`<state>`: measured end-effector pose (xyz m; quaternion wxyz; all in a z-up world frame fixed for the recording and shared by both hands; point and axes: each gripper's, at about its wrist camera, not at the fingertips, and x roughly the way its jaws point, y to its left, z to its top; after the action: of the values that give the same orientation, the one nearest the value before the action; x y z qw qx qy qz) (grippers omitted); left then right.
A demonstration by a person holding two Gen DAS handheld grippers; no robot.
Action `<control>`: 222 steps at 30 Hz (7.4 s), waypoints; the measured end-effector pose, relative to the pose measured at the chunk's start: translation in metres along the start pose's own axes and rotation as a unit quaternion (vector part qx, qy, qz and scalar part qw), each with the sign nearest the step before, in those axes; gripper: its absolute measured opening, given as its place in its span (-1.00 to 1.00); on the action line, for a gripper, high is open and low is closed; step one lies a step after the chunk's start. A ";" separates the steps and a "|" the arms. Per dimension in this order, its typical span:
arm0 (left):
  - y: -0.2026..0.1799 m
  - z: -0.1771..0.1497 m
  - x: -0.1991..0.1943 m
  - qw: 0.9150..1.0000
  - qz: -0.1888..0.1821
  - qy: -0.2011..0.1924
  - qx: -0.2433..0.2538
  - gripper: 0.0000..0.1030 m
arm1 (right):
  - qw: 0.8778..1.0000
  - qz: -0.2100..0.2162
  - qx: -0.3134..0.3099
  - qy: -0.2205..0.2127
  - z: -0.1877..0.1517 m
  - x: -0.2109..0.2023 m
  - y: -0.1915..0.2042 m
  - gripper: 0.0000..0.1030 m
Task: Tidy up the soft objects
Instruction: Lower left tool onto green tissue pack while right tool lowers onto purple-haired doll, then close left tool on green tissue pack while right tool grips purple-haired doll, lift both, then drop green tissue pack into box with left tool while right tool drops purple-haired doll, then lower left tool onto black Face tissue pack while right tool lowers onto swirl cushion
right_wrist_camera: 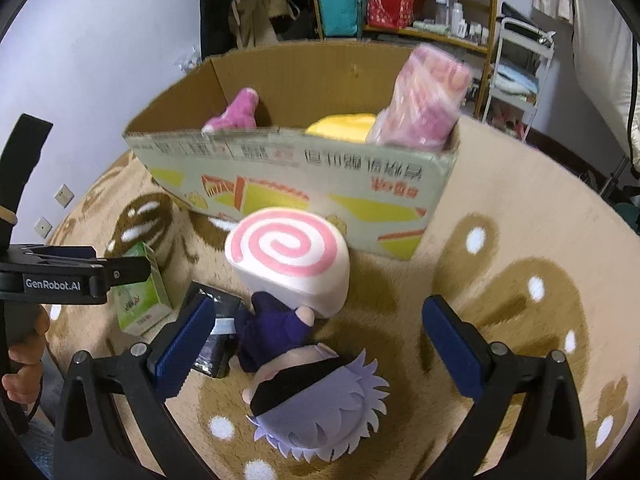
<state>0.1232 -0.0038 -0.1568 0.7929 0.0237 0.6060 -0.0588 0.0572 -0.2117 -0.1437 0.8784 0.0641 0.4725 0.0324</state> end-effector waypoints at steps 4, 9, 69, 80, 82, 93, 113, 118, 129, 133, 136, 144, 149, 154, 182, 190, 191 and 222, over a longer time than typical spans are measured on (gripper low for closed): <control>0.002 0.001 0.008 1.000 -0.002 0.010 -0.007 0.94 | 1.000 -0.001 -0.002 0.015 -0.001 0.009 0.001 1.00; 0.006 0.005 0.022 1.000 0.002 0.025 -0.010 0.94 | 0.999 -0.001 -0.004 0.033 -0.004 0.019 0.002 1.00; -0.025 -0.015 -0.045 0.994 -0.006 -0.097 0.049 0.56 | 0.999 0.019 0.003 -0.026 -0.004 -0.042 -0.002 0.07; -0.042 -0.022 -0.089 0.973 0.018 -0.211 0.090 0.56 | 0.992 -0.004 -0.005 -0.125 0.010 -0.081 0.000 0.07; -0.044 -0.023 -0.095 0.968 0.020 -0.229 0.096 0.56 | 0.990 -0.008 -0.005 -0.142 0.012 -0.086 0.000 0.08; -0.051 -0.029 -0.125 0.941 0.030 -0.318 0.111 0.56 | 0.980 -0.028 -0.003 -0.198 0.022 -0.102 0.000 0.08; -0.051 0.004 -0.129 0.904 0.042 -0.415 0.095 0.56 | 0.964 -0.069 0.008 -0.259 0.054 -0.094 -0.008 0.08; -0.050 0.016 -0.123 0.907 0.038 -0.409 0.095 0.56 | 0.963 -0.068 0.009 -0.260 0.065 -0.088 -0.014 0.09; -0.047 0.033 -0.109 0.911 0.012 -0.401 0.092 0.56 | 0.967 -0.049 0.009 -0.248 0.080 -0.070 -0.018 0.09; -0.045 0.034 -0.111 0.905 -0.010 -0.414 0.095 0.56 | 0.969 -0.046 0.005 -0.245 0.083 -0.063 -0.016 0.09; -0.046 0.036 -0.109 0.905 -0.011 -0.414 0.099 0.56 | 0.969 -0.044 0.002 -0.243 0.083 -0.059 -0.016 0.10; -0.043 0.048 -0.088 0.925 -0.017 -0.370 0.088 0.56 | 0.974 -0.028 0.004 -0.225 0.085 -0.045 -0.018 0.11; -0.040 0.051 -0.081 0.934 -0.013 -0.349 0.079 0.56 | 0.976 -0.012 -0.004 -0.215 0.084 -0.039 -0.016 0.12; -0.037 0.051 -0.074 0.941 -0.025 -0.330 0.074 0.57 | 0.979 -0.005 0.000 -0.205 0.082 -0.035 -0.018 0.16; -0.026 0.010 -0.107 0.947 -0.014 -0.312 0.071 0.81 | 0.978 0.032 0.025 -0.203 0.060 -0.074 -0.018 0.82; -0.027 -0.011 -0.118 0.952 0.001 -0.297 0.073 0.90 | 0.980 0.038 0.031 -0.194 0.044 -0.090 -0.012 1.00; -0.027 -0.013 -0.119 0.953 0.002 -0.293 0.073 0.90 | 0.980 0.039 0.032 -0.192 0.042 -0.092 -0.011 1.00; -0.039 -0.007 -0.059 0.984 -0.011 -0.160 0.079 0.96 | 0.994 0.045 0.060 -0.076 0.028 -0.035 -0.016 1.00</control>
<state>0.0968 -0.0383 -0.1006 0.8744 0.0700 0.4653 -0.1184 0.0617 -0.2341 -0.1019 0.9041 0.1402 0.4017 0.0387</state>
